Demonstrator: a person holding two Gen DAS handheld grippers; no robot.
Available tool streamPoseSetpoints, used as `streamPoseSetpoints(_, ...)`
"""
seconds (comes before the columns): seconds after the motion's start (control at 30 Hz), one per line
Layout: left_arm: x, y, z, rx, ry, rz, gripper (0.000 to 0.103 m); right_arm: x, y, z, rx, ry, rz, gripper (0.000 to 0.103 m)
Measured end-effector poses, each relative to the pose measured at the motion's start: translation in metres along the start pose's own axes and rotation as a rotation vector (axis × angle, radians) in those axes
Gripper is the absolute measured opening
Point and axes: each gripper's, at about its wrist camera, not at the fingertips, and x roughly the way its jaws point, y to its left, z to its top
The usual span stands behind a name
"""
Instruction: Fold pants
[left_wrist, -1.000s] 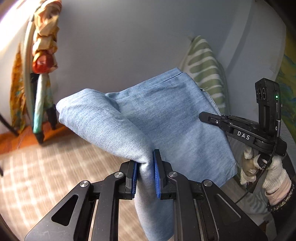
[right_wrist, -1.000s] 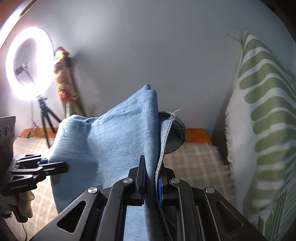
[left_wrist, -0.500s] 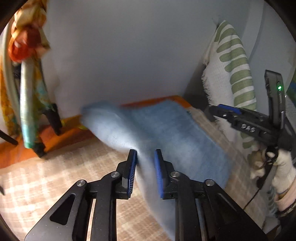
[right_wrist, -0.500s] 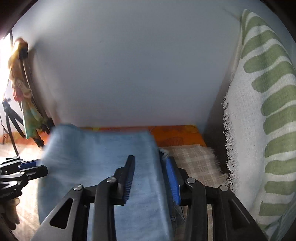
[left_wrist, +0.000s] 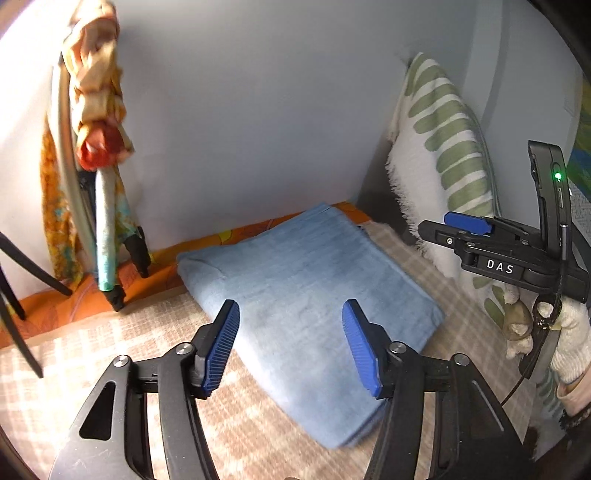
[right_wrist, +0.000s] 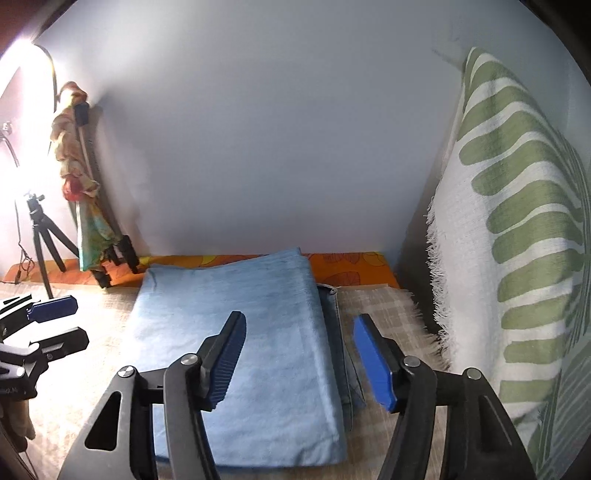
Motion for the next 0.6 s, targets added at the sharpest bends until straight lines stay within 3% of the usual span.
streamPoseSetpoints(0.17,-0.039,-0.016,-0.005,0.053,-0.043,0.039,0.070,-0.034,0.001,-0.003,0.000,-0.035,-0.008,0.080)
streamPoseSetpoints(0.6,-0.125,-0.039,-0.026,0.088,-0.122,0.077,0.079,-0.111,0.039,-0.031,-0.019,-0.074,-0.026,0.102)
